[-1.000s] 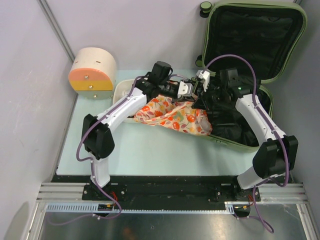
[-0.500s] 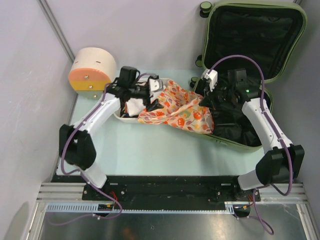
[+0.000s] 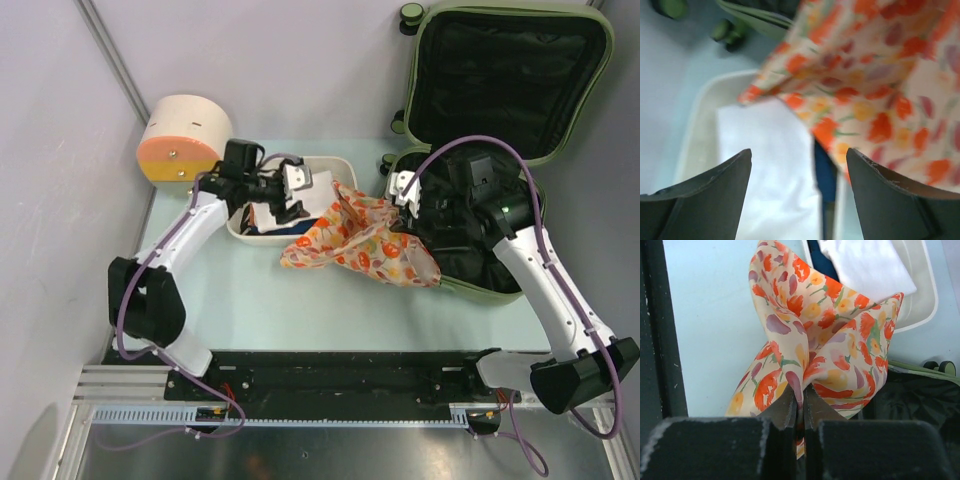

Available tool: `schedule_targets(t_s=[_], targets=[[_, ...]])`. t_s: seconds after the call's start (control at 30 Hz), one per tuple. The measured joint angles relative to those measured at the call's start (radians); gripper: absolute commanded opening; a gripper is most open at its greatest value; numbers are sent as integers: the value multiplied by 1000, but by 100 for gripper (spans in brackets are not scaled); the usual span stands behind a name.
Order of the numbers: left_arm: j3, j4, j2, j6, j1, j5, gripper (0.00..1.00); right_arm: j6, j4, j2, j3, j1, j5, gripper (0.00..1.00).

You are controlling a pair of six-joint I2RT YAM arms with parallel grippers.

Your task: Open, take out, and arrange the luggage

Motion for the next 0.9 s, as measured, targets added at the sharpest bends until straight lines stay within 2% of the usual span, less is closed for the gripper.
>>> schedule_targets(t_s=[0.2, 0.5, 0.6, 0.63, 0.7, 0.8, 0.9], targets=[[145, 31, 54, 95, 9, 15, 81, -41, -35, -3, -8, 13, 34, 0], [289, 41, 309, 239, -124, 24, 78, -40, -37, -11, -19, 13, 62, 0], [354, 37, 402, 272, -159, 22, 48, -37, -36, -13, -20, 7, 66, 0], [375, 37, 428, 278, -168, 21, 25, -37, -36, -13, -20, 4, 69, 0], [401, 36, 455, 285, -179, 16, 0, -29, -32, -14, -21, -14, 71, 0], [402, 37, 447, 282, -177, 7, 0, -4, -11, -14, -21, -56, 80, 0], [343, 41, 367, 238, -166, -7, 0, 41, 31, -16, -24, -113, 98, 0]])
